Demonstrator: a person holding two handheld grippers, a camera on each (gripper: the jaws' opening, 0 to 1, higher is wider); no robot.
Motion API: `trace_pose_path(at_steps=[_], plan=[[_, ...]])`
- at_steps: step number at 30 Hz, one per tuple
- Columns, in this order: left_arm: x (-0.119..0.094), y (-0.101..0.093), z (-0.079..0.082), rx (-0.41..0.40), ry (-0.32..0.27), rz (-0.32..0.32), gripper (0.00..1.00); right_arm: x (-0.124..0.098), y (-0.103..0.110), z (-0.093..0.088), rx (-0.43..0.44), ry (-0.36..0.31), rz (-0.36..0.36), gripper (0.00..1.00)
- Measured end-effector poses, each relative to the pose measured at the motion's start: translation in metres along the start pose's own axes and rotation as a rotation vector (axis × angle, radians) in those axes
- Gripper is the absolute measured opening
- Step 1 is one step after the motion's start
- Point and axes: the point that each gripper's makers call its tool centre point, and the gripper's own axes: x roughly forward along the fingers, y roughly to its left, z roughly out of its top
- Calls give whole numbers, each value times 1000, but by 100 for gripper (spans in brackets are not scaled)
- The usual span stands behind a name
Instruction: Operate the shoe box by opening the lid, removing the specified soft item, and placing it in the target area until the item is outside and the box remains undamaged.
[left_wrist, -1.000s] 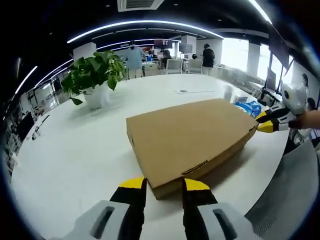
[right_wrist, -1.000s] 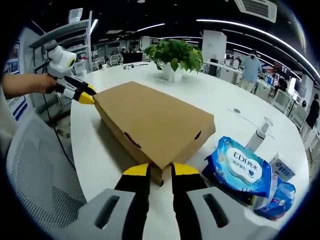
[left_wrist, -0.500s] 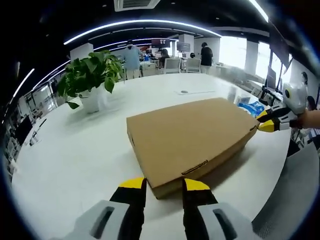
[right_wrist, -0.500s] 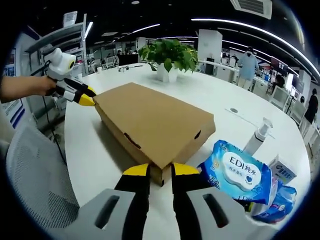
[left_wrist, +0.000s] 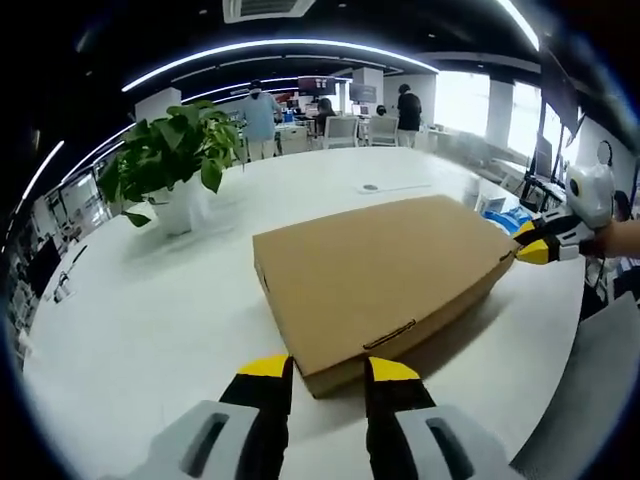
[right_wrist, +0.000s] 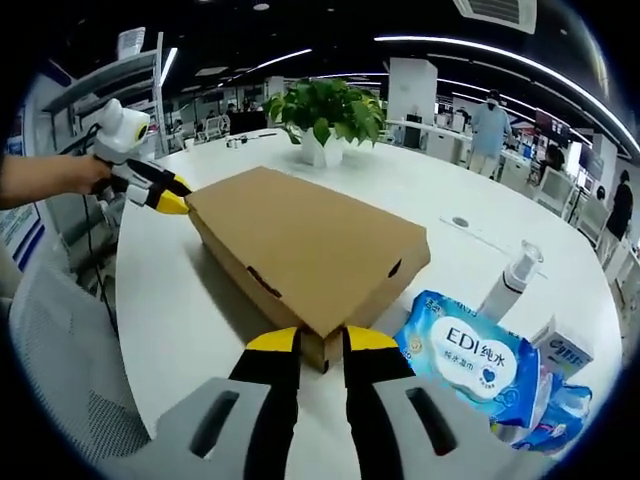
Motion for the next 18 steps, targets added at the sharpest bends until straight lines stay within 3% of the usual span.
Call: trace_pose_path(at_steps=[18], plan=[[19,5,17,-7,-11,-2,28,11,-23,8,18,0,-11,14]])
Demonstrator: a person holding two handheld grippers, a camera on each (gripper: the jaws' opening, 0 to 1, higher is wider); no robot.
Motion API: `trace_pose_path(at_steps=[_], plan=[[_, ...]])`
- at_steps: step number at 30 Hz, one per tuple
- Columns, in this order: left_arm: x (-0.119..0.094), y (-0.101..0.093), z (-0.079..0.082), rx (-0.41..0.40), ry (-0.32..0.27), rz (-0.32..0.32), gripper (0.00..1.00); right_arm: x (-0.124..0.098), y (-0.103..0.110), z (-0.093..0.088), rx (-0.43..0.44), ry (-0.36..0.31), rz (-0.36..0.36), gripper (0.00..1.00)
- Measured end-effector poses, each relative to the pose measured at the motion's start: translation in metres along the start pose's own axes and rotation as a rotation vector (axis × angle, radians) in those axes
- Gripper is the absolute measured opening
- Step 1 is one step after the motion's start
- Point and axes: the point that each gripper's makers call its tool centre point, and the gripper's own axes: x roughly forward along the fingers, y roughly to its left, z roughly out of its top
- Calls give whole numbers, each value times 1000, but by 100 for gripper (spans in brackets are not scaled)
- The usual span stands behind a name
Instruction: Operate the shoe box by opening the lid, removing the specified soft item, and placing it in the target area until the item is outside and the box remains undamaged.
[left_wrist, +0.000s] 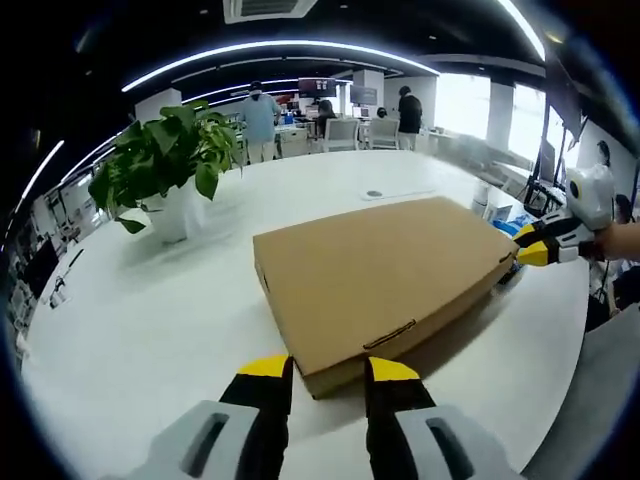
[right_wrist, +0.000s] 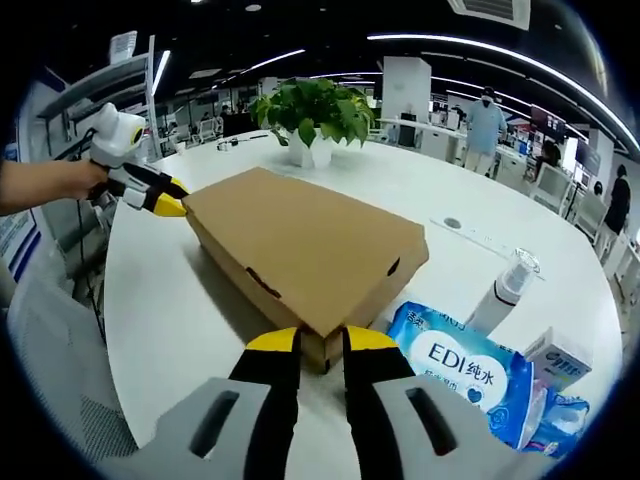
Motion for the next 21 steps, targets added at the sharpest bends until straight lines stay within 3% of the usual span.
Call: trace_pose_path(at_steps=[13,21], plan=[[3,0,0,2,3,13,29,2,-1,-3,-17,13,-14,14],[-3,-10,0,-15,-18,27,38,-9,0,1,-28,-13,-24,24]])
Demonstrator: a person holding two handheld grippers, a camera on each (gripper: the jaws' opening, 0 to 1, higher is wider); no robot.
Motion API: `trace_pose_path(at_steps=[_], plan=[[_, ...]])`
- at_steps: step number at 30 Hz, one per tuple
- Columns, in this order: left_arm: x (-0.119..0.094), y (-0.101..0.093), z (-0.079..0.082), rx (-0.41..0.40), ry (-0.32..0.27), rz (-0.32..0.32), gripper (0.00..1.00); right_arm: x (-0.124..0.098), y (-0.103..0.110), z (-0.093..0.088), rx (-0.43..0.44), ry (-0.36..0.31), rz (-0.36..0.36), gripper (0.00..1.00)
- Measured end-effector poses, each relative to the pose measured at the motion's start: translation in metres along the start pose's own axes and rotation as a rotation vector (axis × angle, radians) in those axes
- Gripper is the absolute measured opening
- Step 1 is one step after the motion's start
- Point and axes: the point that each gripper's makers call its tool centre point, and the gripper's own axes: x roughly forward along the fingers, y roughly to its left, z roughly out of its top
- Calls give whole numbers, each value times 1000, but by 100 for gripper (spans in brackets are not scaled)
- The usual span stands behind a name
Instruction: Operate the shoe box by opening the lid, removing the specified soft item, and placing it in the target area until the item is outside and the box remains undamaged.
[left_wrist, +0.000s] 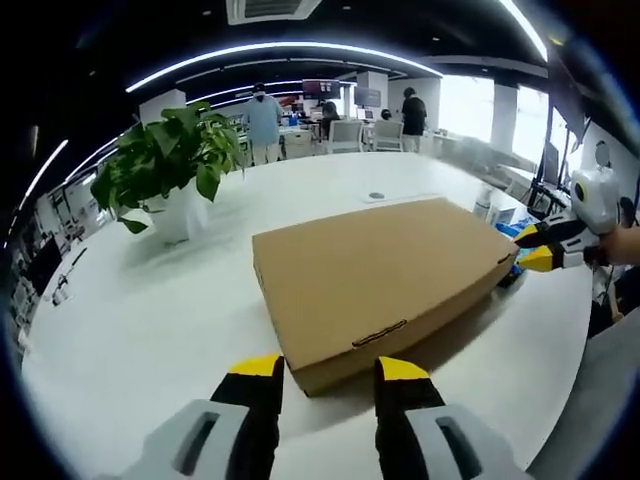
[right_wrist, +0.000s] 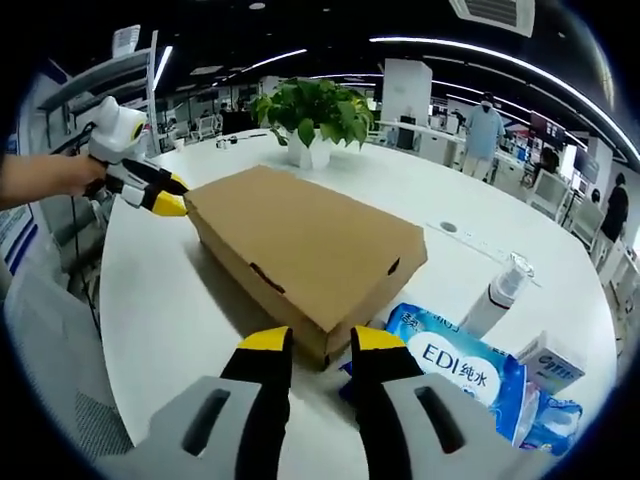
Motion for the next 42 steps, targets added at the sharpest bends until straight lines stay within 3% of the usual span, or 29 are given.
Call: trace_pose_path(at_steps=[6,13,19,23,30,37,42], plan=[[-12,-9,-2,-7,-38,27,50,-16,-6,-4,1,-16,-19,34],[-36,-23,0,-26,-83,27,57,-46,-24,-13,35,-41,-73,47],[-55,-38,-1,-26,-119,16,67,-71,-36,-26,116,-54,-106,57],[-69,-49,-6,-25,-141,4,73,-90,-42,-38,110,-46,-133,64],[-90,-62,-19,-14,-143,-6,83,-124,-40,-52,121,-61,-153,72],[-109,-71,-22,1,-152,9,85,-151,-35,-65,114,-59,-162,79],[-121,-83,-20,3,-180,-14,90,-169,-30,-70,138,-65,-177,85]])
